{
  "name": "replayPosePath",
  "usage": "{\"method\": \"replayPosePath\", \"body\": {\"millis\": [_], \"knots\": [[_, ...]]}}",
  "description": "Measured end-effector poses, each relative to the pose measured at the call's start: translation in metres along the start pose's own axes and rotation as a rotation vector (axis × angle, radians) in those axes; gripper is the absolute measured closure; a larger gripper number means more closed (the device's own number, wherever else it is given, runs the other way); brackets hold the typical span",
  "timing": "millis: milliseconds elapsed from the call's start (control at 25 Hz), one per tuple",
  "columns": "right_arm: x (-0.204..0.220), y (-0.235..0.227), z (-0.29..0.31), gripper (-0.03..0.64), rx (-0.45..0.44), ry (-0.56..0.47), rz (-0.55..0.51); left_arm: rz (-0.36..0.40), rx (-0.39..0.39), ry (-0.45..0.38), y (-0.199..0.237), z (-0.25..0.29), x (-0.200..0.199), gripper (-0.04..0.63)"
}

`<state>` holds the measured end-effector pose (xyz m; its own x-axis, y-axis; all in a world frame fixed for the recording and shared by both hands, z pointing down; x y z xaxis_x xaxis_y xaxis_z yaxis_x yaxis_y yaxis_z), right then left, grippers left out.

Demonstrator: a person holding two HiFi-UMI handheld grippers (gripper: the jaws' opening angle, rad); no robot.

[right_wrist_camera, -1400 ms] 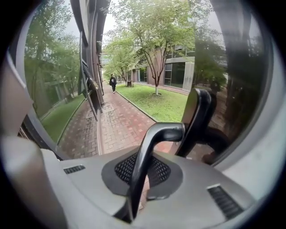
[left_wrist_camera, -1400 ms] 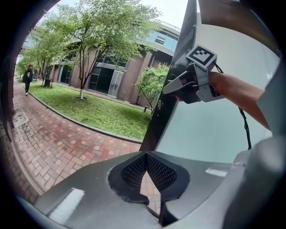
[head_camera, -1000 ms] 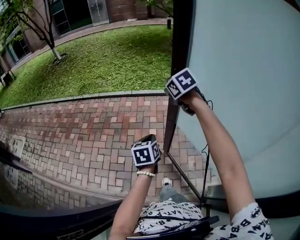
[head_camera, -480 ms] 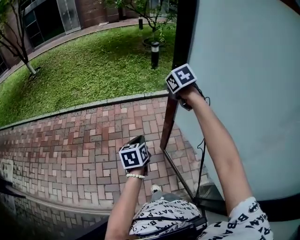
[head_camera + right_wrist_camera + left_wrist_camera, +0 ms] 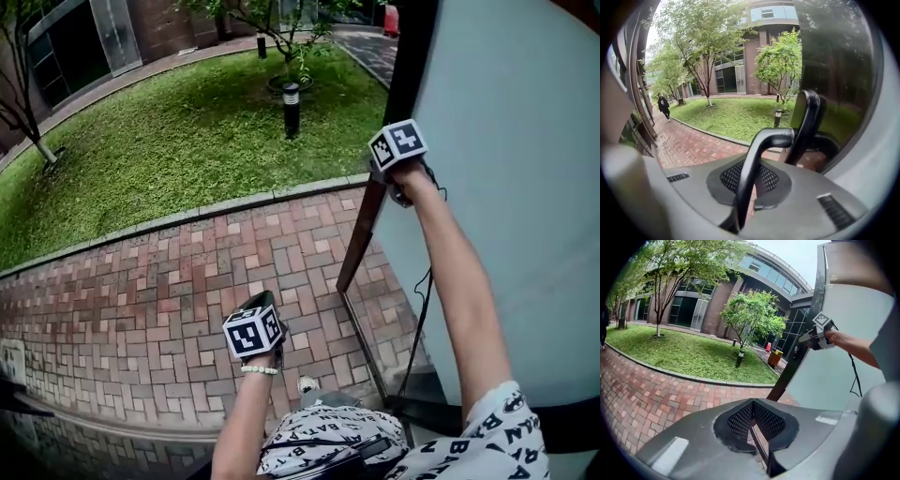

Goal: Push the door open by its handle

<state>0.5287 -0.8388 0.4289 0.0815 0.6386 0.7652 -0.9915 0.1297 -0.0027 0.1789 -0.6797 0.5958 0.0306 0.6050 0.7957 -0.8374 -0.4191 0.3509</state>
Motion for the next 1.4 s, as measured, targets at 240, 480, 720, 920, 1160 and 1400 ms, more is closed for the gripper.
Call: {"method": "replayPosePath", "body": {"millis": [240,480,720,920,1160,1400], "knots": [[0.005,-0.072,-0.009,0.603,0.053,-0.007,0.087,-0.024,-0.007,0.019,0.006,0.01,0.007,0.607],[0.017,-0.131,-0.021,0.604,0.128,-0.002,0.124,-0.03,-0.014,0.023,0.008,0.022,0.006,0.607],[0.02,-0.152,-0.027,0.604,0.178,0.019,0.116,-0.037,-0.017,0.037,0.014,0.028,0.003,0.607],[0.019,-0.152,-0.028,0.597,0.2,0.006,0.133,-0.039,-0.013,0.041,0.012,0.025,0.007,0.607],[0.03,-0.136,-0.048,0.402,0.184,-0.05,0.195,-0.047,-0.021,0.024,0.016,-0.004,0.018,0.607],[0.03,-0.067,-0.155,0.41,0.386,-0.317,0.104,-0.062,-0.03,-0.011,0.028,-0.058,0.034,0.607]]}}
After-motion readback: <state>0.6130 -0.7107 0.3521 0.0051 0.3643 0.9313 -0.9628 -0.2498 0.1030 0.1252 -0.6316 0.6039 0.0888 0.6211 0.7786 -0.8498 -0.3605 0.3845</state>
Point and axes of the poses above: the fingertips, and each gripper's own axes: z forward along the fingers, y to its left, x out of its underside, the point moved 1 cm from there along -z, backward along the fingers, and after that the axes turned 6 degrees about -y, right-handed, at the moved point
